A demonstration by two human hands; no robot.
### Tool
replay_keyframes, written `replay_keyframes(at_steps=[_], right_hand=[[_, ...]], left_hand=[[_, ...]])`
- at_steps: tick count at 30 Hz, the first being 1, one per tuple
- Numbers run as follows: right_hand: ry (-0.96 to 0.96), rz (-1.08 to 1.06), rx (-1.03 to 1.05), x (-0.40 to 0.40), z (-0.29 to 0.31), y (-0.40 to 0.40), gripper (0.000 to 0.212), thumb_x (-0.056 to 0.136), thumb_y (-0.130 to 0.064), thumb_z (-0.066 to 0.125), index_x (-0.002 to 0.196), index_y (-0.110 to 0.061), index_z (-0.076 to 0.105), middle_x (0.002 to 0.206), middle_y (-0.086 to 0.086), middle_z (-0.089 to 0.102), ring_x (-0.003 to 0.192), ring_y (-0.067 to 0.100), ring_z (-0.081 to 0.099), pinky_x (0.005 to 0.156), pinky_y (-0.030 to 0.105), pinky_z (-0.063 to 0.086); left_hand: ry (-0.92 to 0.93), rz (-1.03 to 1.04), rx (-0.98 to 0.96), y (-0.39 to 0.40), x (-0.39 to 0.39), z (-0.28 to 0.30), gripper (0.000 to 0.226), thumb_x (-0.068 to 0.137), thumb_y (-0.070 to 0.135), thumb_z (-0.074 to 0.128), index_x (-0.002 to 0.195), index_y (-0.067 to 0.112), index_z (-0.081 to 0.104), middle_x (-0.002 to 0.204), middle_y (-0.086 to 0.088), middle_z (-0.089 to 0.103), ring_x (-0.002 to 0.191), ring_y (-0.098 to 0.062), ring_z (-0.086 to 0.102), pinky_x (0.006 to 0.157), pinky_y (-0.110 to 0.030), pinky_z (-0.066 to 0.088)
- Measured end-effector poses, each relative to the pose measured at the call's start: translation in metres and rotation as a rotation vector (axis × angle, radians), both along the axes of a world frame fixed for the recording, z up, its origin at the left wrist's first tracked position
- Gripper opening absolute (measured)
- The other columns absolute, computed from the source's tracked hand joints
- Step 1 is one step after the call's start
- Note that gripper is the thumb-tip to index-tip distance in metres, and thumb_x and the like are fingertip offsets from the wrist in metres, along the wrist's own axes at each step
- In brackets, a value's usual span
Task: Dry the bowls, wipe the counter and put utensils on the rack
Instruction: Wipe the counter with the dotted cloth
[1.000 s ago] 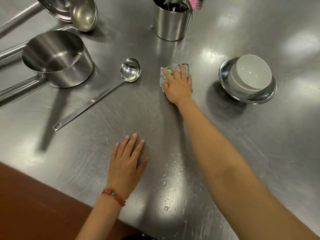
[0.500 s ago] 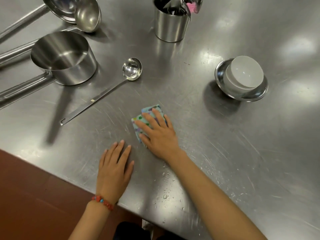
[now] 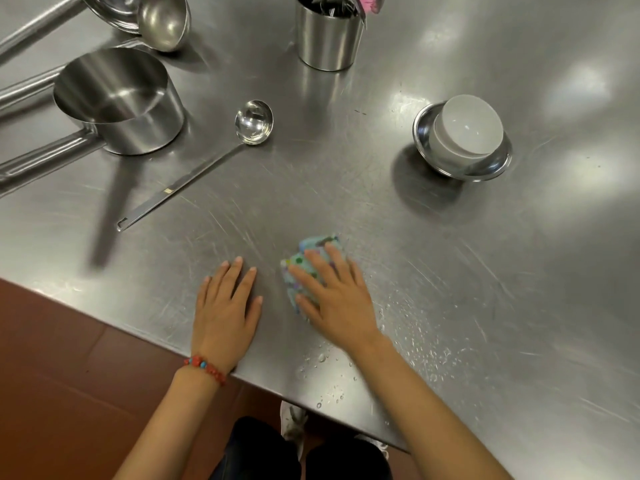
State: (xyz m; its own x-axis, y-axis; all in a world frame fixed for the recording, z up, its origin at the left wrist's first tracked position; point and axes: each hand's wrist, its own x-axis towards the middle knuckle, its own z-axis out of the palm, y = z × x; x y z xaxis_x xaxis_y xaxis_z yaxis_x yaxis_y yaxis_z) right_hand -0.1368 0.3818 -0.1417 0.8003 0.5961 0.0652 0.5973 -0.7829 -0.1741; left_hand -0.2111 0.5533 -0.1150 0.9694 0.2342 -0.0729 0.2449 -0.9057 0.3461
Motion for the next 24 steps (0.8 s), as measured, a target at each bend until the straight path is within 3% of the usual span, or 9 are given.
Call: replay_keyframes(at_steps=[4,8,10,13,17,24], right_hand=[[0.11,-0.211,0.016,0.062,0.008,0.004,0.045,0.092,-0.042,0.038,0.137,-0.04,0.035,0.15,-0.002,0.032,0.143,0.026,0.013,0.114,0.046,0.016],[0.121,-0.268,0.055,0.037,0.006,0.012,0.044,0.094,-0.04,0.038,0.138,-0.035,0.036,0.152,0.001,0.028,0.144,0.027,0.009,0.116,0.046,0.005],[0.092,-0.259,0.062,-0.007,0.005,0.015,0.044,0.092,-0.04,0.042,0.136,-0.035,0.039,0.15,0.001,0.034,0.143,0.03,0.016,0.115,0.048,0.009],[-0.021,-0.167,0.015,-0.072,0.002,0.013,0.043,0.09,-0.043,0.043,0.133,-0.036,0.042,0.143,-0.001,0.046,0.136,0.029,0.034,0.109,0.052,0.026],[-0.05,-0.073,-0.046,-0.081,0.006,-0.01,0.045,0.089,-0.045,0.041,0.132,-0.037,0.044,0.141,-0.003,0.047,0.134,0.026,0.037,0.105,0.048,0.036],[0.029,-0.494,0.039,-0.079,0.005,-0.073,0.044,0.09,-0.038,0.046,0.134,-0.033,0.044,0.143,0.006,0.044,0.137,0.033,0.03,0.109,0.051,0.028]], left_hand=[[-0.001,-0.01,0.007,-0.003,-0.006,-0.001,0.056,0.085,0.035,0.031,0.122,0.0,0.056,0.132,-0.024,0.051,0.123,-0.043,0.045,0.099,-0.058,0.038],[0.018,-0.023,0.024,-0.005,-0.016,-0.004,0.057,0.086,0.036,0.029,0.124,0.002,0.054,0.135,-0.024,0.049,0.126,-0.042,0.043,0.101,-0.058,0.036],[0.026,-0.033,0.034,-0.006,-0.017,-0.004,0.057,0.086,0.036,0.029,0.125,0.002,0.054,0.134,-0.024,0.049,0.126,-0.042,0.043,0.101,-0.057,0.037],[0.024,-0.043,0.038,-0.006,-0.017,-0.004,0.056,0.086,0.035,0.03,0.123,0.001,0.054,0.133,-0.025,0.05,0.124,-0.043,0.045,0.099,-0.058,0.038],[0.004,-0.034,0.044,-0.008,-0.02,-0.003,0.055,0.086,0.035,0.032,0.122,0.001,0.056,0.133,-0.024,0.05,0.124,-0.042,0.046,0.098,-0.057,0.038],[-0.025,-0.018,0.049,-0.011,-0.025,-0.002,0.046,0.087,0.027,0.043,0.124,0.002,0.054,0.137,-0.023,0.046,0.128,-0.041,0.041,0.103,-0.056,0.034]])
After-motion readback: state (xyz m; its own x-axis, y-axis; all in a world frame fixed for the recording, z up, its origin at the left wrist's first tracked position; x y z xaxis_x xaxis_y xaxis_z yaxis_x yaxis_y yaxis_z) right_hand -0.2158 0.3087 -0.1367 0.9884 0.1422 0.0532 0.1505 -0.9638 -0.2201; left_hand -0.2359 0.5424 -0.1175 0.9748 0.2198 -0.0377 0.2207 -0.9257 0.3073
